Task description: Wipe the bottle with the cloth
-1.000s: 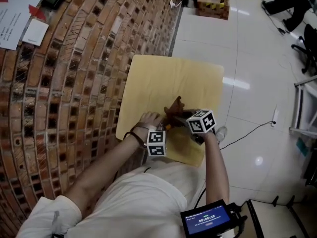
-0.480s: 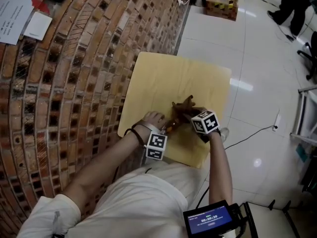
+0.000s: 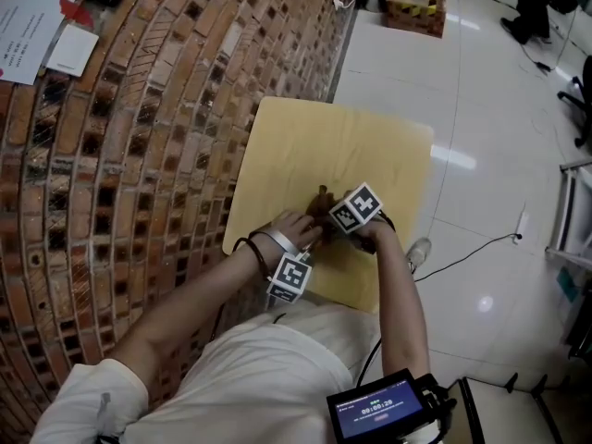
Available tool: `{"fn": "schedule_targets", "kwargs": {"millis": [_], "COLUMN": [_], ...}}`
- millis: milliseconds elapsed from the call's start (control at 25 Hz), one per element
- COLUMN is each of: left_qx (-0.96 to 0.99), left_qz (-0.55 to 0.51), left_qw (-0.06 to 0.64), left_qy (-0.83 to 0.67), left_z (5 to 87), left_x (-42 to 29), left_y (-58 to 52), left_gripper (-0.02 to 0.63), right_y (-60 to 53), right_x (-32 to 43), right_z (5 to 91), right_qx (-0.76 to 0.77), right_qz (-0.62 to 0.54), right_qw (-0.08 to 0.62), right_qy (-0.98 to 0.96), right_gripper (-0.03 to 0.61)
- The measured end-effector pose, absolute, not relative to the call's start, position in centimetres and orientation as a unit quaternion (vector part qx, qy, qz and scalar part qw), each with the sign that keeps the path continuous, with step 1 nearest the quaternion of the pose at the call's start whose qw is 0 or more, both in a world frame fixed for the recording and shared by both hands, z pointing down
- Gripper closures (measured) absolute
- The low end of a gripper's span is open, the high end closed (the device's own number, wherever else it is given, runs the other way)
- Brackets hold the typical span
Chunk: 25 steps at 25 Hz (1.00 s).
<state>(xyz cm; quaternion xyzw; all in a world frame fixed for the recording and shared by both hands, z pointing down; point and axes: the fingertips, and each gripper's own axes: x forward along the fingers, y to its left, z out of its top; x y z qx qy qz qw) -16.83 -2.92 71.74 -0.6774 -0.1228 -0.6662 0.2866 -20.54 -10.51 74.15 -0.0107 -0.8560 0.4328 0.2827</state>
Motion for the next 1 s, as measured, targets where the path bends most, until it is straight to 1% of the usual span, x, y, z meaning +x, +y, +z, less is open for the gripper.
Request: {"fn": "schedule_targets", "kwargs": {"millis": [120,160,240,280,320,360,480,520,560,680,840,1000], "left_qx": [-0.668,-0.667,-0.669,-0.672,-0.675,-0.677,-0.679,-0.677,-0.676,-0.668,-0.691,-0.723], "left_qz": [-0.676,-0.680,-0.686,-0.688,-0.691,-0.695,-0.708,-0.712,-0.717,-0.727,-0.708,-0.676], "left_qw": [0.288,0.285,0.271,0.260,0.248,0.235,0.197,0.183,0.171,0.143,0.098,0.044], "left_qy": [-0.114,-0.109,-0.093,-0.083,-0.071,-0.058,-0.012,0.005,0.023,0.065,0.105,0.137], "left_z": [71.6,71.6,71.6,71.6,71.5,71.5,71.1,71.0,70.8,70.6,70.4,69.8], "left_x": [-16.8,-16.8,-16.9,-17.0,-17.0,-17.1,-17.4,-17.5,-17.6,-18.0,-17.6,-17.6], "left_y": [-3.2,-3.4,-3.6,-3.8,-4.0,-4.3,-5.1,-5.3,-5.6,-6.5,-7.6,-8.8], "left_gripper": [0.449,0.449,0.449,0.449,0.449,0.449,0.449,0.449,0.449,0.454,0.456,0.440], "right_y": [-11.6,-11.7,-11.8,-12.2,-12.9,-13.8,-15.8,-15.5,-14.8,-12.1,-9.7,-8.9], "right_x": [-19.2,-18.7,-16.9,-15.7,-14.6,-13.3,-8.7,-7.3,-6.3,-5.1,-6.3,-8.2], "right_z": [78.7,79.6,80.4,80.3,79.8,78.9,75.6,74.9,74.6,74.6,74.3,75.2], "right_qx": [0.047,0.061,0.104,0.138,0.178,0.223,0.326,0.344,0.356,0.368,0.371,0.397], "right_qz": [0.360,0.342,0.341,0.357,0.382,0.409,0.474,0.487,0.495,0.504,0.514,0.513], "right_qw": [0.388,0.406,0.411,0.394,0.360,0.308,0.116,0.071,0.042,0.012,-0.028,-0.023], "right_qy": [-0.847,-0.845,-0.839,-0.835,-0.832,-0.830,-0.809,-0.800,-0.792,-0.781,-0.773,-0.761], "right_gripper": [0.511,0.511,0.511,0.511,0.511,0.511,0.510,0.510,0.510,0.509,0.509,0.509]}}
